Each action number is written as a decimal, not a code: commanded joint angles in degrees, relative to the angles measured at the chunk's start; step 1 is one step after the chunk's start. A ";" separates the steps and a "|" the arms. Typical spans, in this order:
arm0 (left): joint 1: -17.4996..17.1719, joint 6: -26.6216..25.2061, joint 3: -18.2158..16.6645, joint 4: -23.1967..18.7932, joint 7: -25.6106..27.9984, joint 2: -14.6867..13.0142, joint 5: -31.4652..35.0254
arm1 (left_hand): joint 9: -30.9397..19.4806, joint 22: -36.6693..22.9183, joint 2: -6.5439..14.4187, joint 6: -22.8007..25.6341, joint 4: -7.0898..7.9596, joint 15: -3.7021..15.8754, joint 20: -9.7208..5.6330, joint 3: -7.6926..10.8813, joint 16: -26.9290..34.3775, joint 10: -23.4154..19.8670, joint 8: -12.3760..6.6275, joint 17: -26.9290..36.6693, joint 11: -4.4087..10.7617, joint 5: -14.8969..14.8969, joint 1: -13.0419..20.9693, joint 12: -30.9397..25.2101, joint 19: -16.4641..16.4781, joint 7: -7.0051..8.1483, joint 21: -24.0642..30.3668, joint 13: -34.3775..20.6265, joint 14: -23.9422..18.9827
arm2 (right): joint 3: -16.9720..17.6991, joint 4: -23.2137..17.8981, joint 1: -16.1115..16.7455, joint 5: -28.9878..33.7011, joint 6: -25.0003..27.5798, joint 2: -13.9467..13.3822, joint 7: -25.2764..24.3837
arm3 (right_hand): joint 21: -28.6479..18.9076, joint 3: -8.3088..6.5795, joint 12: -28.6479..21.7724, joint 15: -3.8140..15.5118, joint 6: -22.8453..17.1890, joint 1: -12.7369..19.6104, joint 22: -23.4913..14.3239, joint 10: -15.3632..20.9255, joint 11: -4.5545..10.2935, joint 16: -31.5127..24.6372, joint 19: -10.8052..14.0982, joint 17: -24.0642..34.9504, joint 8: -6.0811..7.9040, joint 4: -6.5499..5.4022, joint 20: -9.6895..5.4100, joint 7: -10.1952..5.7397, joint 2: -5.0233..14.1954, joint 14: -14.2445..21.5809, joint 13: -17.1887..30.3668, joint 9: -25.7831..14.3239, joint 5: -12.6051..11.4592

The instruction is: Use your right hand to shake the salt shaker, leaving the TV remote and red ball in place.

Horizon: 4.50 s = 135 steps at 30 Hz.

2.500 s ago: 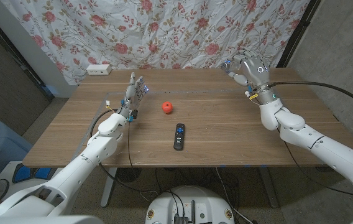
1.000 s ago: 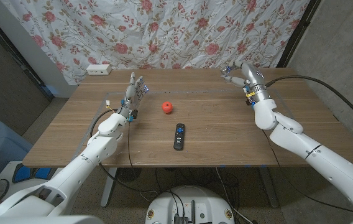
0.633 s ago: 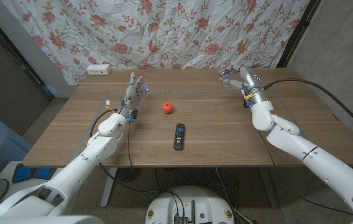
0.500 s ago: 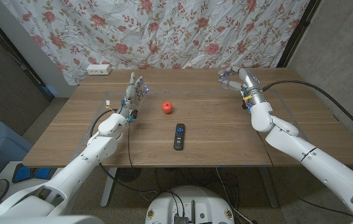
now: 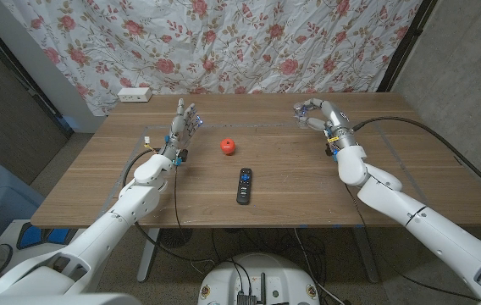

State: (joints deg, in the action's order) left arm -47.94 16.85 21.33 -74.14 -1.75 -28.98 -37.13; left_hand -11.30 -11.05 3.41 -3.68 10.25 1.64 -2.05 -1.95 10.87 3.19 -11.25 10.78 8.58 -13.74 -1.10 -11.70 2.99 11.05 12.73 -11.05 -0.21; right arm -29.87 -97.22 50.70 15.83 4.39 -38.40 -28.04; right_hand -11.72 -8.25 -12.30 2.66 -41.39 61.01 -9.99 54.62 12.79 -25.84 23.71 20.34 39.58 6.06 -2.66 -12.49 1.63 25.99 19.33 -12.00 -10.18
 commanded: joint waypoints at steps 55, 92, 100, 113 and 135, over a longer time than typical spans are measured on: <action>0.03 -0.01 0.01 0.08 -0.01 0.04 0.01 | -0.35 -0.27 5.82 0.00 0.44 6.05 -1.34 0.05 0.30 -0.03 -0.25 0.35 0.25 -0.37 -0.02 -0.43 0.62 0.37 0.27 -0.21 -0.05 | -5.66 15.15 0.09 -4.07 -12.92 7.37 -4.60 | 0.29 -0.21 0.41 8.13 0.10 -5.26 -0.11 -0.22 -0.22 0.44 -1.01 0.05 -0.90 0.97 -1.98 -0.14 5.24 -0.70 -0.93 0.26 -0.06; 0.04 0.01 0.02 0.10 0.00 0.06 0.03 | -0.35 -0.27 5.81 0.09 0.44 6.02 -1.36 0.05 0.29 -0.06 -0.28 0.35 0.31 -0.37 -0.02 -0.44 0.61 0.38 0.26 -0.21 -0.03 | -6.34 18.94 -0.74 -7.65 -15.36 8.68 -1.82 | 0.21 0.23 1.27 7.91 3.18 -6.66 -0.12 -3.10 -0.24 0.93 -1.18 0.28 -3.12 1.74 -1.75 -0.13 4.28 -2.67 -2.19 0.50 0.02; 0.05 0.00 0.02 0.10 0.00 0.06 0.03 | -0.35 -0.27 5.81 -0.02 0.44 6.06 -1.35 0.05 0.29 -0.08 -0.24 0.35 0.33 -0.37 -0.03 -0.45 0.61 0.36 0.26 -0.21 -0.04 | -6.13 18.83 -0.46 -8.17 -15.94 8.24 -1.16 | 0.21 0.40 1.47 7.95 4.61 -6.88 -0.12 -4.64 -0.22 1.18 -1.33 0.34 -4.08 2.10 -1.50 -0.12 3.67 -3.49 -2.59 0.59 0.03; 0.04 -0.01 0.01 0.08 0.00 0.05 0.02 | -0.35 -0.27 5.81 0.01 0.44 5.99 -1.34 0.05 0.30 -0.03 -0.25 0.35 0.38 -0.37 -0.03 -0.42 0.61 0.35 0.26 -0.21 -0.04 | -5.78 19.14 0.00 -8.98 -17.39 7.31 0.37 | 0.29 0.66 1.71 7.89 7.05 -6.98 -0.11 -7.97 -0.24 2.12 -1.80 0.28 -5.72 2.64 -1.08 -0.12 2.33 -5.71 -3.33 0.65 0.04; 0.01 0.00 0.01 0.06 0.00 0.04 0.02 | -0.35 -0.27 5.80 0.06 0.44 6.01 -1.39 0.05 0.30 -0.06 -0.27 0.35 0.22 -0.37 -0.03 -0.44 0.61 0.33 0.26 -0.21 -0.05 | -5.56 20.77 -0.39 -10.19 -21.99 5.16 5.02 | 0.56 1.69 1.83 6.10 16.26 -8.59 -0.12 -19.00 -0.38 5.36 -4.22 -0.29 -11.31 2.54 0.38 -0.02 -1.61 -11.92 -5.17 0.79 -1.18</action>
State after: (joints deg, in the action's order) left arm -47.91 16.86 21.34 -74.06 -1.75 -28.96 -37.10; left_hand -11.30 -11.05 3.41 -3.68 10.25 1.64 -2.05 -1.95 10.87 3.19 -11.25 10.78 8.58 -13.74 -1.10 -11.70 2.99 11.05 12.73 -11.05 -0.21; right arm -35.51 -77.57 50.79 6.32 -14.65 -32.18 -25.69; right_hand -11.21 -6.96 -10.58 2.21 -26.64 52.33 -9.99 37.35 12.43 -21.15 20.35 20.19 29.23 8.61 -2.32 -12.51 1.20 15.40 14.36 -11.22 -10.65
